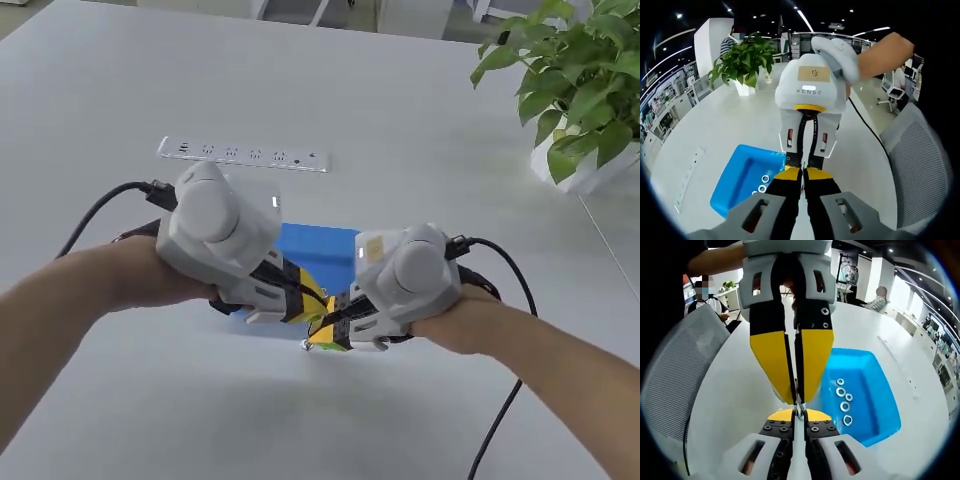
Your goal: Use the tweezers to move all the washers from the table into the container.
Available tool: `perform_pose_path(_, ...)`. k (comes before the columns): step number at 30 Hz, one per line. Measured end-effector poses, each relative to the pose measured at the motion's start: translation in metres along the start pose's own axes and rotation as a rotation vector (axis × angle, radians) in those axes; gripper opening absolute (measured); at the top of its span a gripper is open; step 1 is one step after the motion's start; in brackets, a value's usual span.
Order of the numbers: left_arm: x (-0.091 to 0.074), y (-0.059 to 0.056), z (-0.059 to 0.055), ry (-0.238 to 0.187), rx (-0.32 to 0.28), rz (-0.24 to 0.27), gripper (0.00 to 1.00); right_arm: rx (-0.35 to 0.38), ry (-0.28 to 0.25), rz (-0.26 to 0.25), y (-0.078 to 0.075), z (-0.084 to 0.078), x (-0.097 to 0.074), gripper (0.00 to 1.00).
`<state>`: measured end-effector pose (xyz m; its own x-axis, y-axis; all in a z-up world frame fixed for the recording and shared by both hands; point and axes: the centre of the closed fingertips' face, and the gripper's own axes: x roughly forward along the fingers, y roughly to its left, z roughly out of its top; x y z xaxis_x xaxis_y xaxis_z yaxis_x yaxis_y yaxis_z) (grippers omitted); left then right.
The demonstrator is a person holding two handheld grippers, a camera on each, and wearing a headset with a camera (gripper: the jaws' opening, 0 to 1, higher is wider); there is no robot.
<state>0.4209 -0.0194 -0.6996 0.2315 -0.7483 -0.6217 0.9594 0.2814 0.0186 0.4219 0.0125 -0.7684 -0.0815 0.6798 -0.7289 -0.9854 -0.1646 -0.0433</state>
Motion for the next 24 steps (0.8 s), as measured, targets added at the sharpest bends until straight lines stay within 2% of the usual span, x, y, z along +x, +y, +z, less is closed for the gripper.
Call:
perform_pose_path(3,-0.003,-0.001,0.002,-0.009,-0.011,0.000,0.08,0.005,-0.001,0.005,0.004,0.002,-0.001,0.07)
perform_pose_path(7,-0.012,0.000,0.014,-0.059,-0.035,0.016,0.14,0.005,-0.002,-0.001,0.006,0.008,-0.004,0.07)
perform_pose_path(12,-0.025,0.000,0.021,-0.105,-0.060,0.028,0.30,0.029,-0.019,-0.015,0.006,0.021,-0.015,0.07)
perform_pose_path(15,-0.031,0.001,0.018,-0.110,-0.078,0.043,0.42,0.037,-0.027,-0.025,0.004,0.027,-0.020,0.07)
perform_pose_path(17,-0.036,0.003,0.018,-0.130,-0.110,0.062,0.53,0.036,-0.037,-0.025,0.005,0.031,-0.023,0.07)
perform_pose_path(20,-0.044,0.004,0.019,-0.158,-0.152,0.077,0.62,0.033,-0.038,-0.025,0.007,0.037,-0.027,0.07)
perform_pose_path(24,-0.053,0.003,0.016,-0.176,-0.163,0.101,0.74,0.043,-0.054,-0.032,0.005,0.045,-0.036,0.07)
